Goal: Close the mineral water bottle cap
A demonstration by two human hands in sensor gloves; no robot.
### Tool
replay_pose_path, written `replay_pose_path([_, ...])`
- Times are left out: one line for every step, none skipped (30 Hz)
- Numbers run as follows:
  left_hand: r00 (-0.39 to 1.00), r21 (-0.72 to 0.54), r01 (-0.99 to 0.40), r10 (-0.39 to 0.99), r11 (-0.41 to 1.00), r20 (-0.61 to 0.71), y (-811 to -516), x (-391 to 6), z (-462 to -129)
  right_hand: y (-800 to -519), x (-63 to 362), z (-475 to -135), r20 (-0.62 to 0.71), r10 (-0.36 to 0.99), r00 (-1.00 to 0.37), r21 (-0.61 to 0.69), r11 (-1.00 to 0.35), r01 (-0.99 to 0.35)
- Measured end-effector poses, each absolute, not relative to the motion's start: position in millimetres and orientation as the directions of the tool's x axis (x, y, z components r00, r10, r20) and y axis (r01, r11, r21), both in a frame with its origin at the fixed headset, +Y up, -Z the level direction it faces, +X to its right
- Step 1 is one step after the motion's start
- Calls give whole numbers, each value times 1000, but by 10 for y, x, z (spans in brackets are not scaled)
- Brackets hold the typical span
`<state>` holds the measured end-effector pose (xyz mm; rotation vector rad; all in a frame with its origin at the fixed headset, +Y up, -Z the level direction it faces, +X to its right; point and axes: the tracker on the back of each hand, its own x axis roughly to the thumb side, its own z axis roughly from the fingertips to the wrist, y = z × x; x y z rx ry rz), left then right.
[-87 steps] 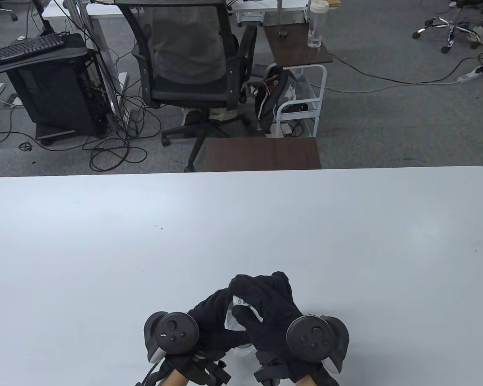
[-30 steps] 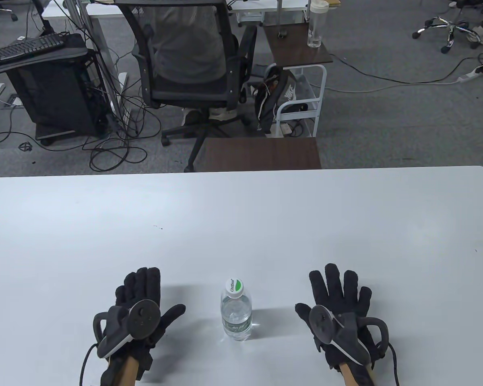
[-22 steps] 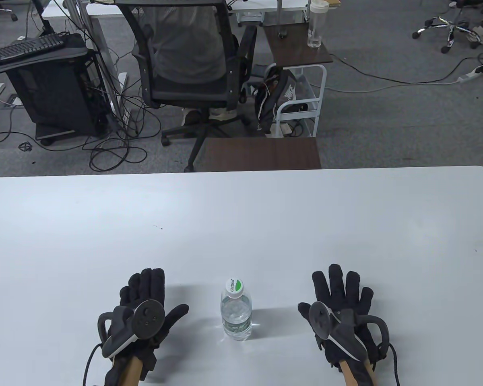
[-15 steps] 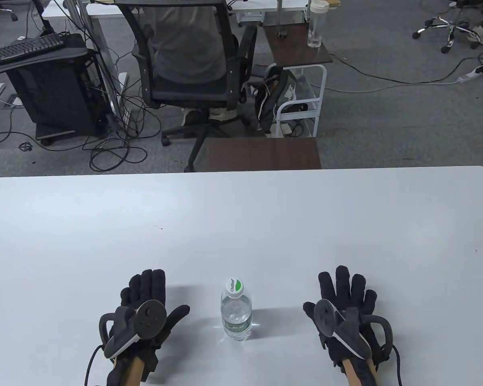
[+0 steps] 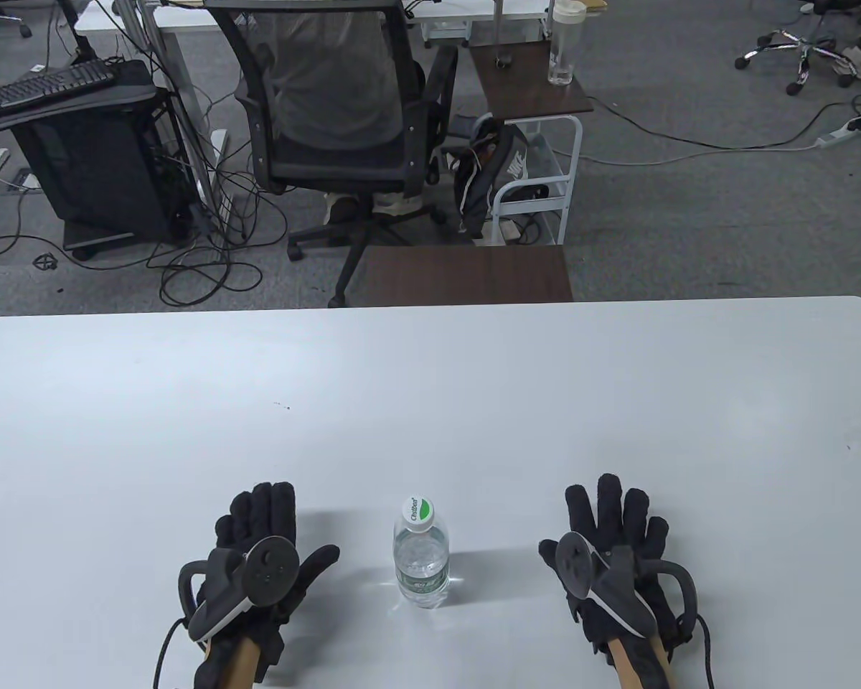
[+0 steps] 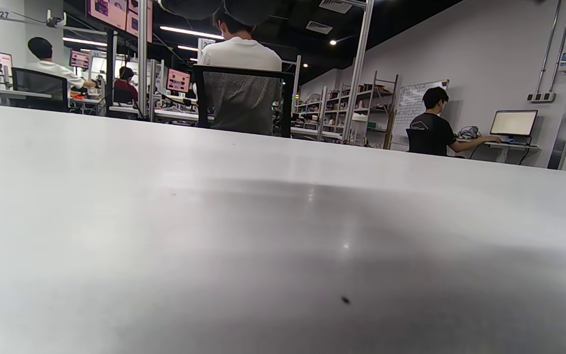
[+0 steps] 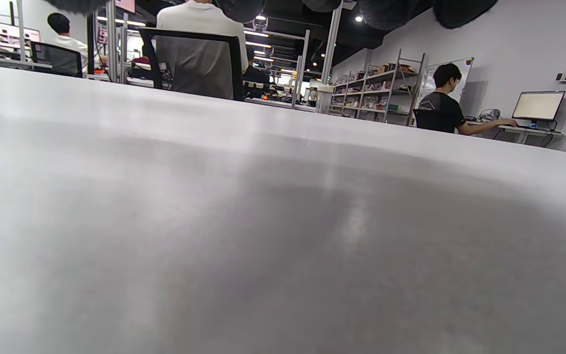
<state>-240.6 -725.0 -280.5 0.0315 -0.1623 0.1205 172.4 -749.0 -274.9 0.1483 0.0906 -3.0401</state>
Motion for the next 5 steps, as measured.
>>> replay_pose_path([979, 18, -124, 119, 992, 165, -7252, -2399, -2805, -7481, 1724, -2738, -99, -95, -991, -63, -993, 101])
replay_pose_path([979, 16, -124, 119, 992, 166, -7252, -2396, -2805, -7476, 1724, -2733, -98, -95, -991, -67, -993, 102])
replay_pose_path([979, 15, -122, 118, 992, 168, -7252, -2388, -2804, -7472, 1723, -2729, -96, -94, -991, -70, -992, 101])
replay_pose_path([979, 16, -120, 115, 993, 170, -7252, -2377, -2800, -7469, 1720, -2727, -95, -91, -991, -72, -993, 98])
replay_pose_path([979, 16, -118, 114, 993, 172, -7251, -2371, -2799, -7472, 1717, -2729, -94, -88, -992, -73, -993, 95])
